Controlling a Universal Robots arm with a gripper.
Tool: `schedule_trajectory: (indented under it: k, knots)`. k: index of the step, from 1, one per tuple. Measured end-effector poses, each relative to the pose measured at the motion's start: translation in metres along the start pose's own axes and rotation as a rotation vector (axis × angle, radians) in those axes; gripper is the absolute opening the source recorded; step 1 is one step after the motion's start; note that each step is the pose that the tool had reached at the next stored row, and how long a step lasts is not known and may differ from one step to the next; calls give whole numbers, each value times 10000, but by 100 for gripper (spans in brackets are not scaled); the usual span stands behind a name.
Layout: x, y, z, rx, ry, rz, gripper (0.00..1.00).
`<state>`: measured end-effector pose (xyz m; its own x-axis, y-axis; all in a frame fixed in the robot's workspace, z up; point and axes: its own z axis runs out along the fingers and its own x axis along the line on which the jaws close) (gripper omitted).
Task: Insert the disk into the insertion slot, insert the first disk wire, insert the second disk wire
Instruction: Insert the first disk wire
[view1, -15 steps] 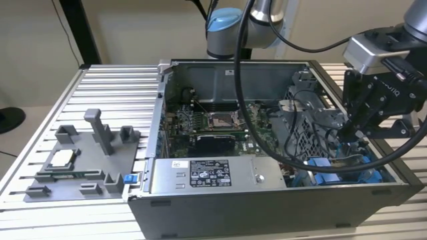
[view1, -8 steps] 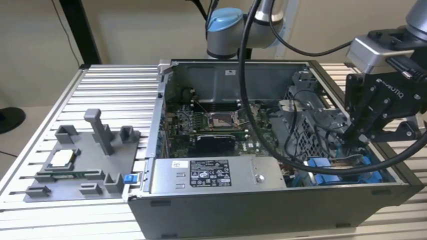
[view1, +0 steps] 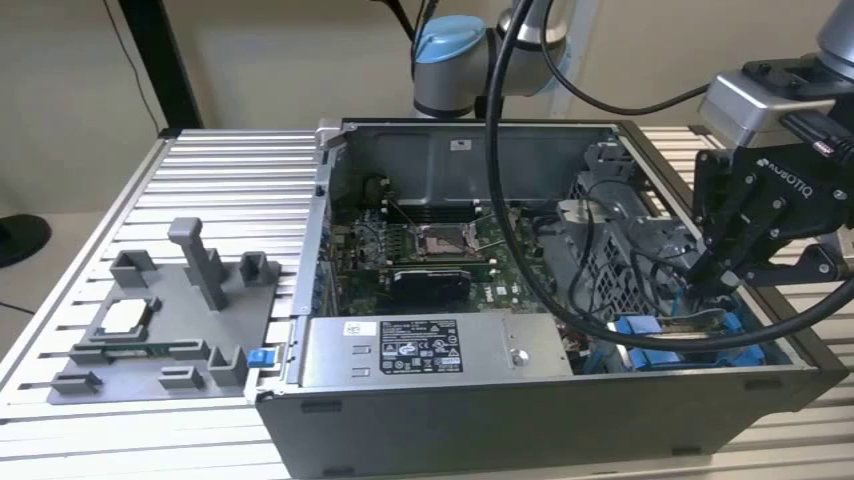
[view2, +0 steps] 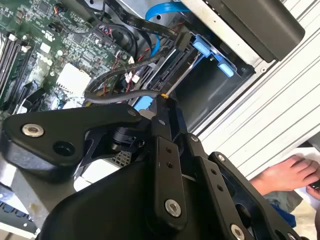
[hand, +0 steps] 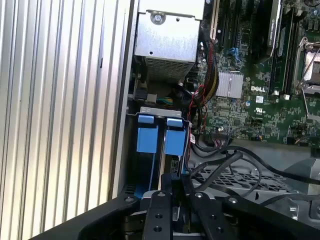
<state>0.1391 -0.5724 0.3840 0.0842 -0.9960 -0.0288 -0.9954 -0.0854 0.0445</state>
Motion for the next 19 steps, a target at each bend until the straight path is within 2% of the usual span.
schedule_trajectory:
  k: [7,19]
  knots:
    - [3,-23,22,-6,2,0,0]
    - [15,-153,93,-51,1,1,0]
